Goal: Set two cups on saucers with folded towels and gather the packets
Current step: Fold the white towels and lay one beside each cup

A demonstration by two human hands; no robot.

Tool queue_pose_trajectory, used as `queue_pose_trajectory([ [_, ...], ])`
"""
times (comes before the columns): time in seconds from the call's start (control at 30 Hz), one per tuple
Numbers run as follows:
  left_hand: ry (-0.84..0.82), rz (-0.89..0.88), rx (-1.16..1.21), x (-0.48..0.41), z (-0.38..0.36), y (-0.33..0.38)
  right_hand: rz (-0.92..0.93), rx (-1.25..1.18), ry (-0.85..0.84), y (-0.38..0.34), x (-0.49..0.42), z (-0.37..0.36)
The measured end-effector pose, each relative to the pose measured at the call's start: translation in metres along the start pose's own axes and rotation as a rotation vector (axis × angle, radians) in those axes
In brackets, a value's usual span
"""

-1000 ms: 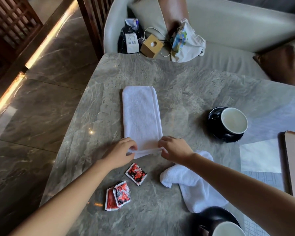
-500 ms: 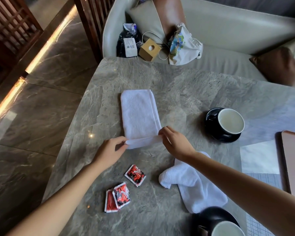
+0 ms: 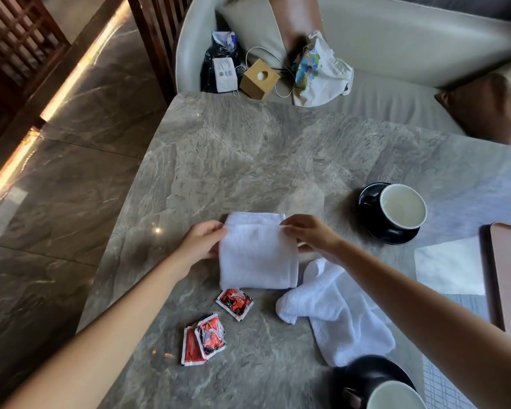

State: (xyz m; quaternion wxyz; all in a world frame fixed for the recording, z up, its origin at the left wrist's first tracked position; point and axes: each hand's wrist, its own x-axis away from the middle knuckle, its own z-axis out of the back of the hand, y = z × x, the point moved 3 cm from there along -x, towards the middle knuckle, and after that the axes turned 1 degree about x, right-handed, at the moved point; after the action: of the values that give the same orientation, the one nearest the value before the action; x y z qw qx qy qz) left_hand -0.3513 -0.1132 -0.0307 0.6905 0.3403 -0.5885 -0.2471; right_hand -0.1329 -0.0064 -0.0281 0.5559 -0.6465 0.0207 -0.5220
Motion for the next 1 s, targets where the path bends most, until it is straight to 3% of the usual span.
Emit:
queue_pose_trajectory([
  [0.1, 0.082, -0.049, 0.031, -0.014, -0.011, 0.01, 0.054, 0.015, 0.201, -0.002, -0.016, 0.0],
  [0.23, 0.173, -0.055, -0.002, -0.032, -0.017, 0.009, 0.129, 0.253, 0.37, -0.005, -0.031, 0.0],
  [0.4, 0.248, -0.073, -0.098, -0.044, -0.019, 0.002, 0.124, 0.389, 0.44, -0.001, -0.044, -0.005],
  [0.7, 0.347, -0.111, -0.113, -0.063, -0.018, -0.003, 0.138, 0.382, 0.517, 0.007, -0.05, -0.009],
  [0.83, 0.534, -0.364, -0.35, -0.042, -0.013, -0.005, 0.356, 0.562, 0.624, 0.002, -0.029, -0.019],
  [0.93, 0.397, -0.67, -0.527, -0.022, -0.024, -0.01, 0.576, 0.757, 0.486, 0.004, -0.011, -0.044],
  [1.0, 0.294, -0.759, -0.716, -0.019, -0.036, -0.018, 0.628, 0.933, 0.352, 0.016, -0.007, -0.061],
])
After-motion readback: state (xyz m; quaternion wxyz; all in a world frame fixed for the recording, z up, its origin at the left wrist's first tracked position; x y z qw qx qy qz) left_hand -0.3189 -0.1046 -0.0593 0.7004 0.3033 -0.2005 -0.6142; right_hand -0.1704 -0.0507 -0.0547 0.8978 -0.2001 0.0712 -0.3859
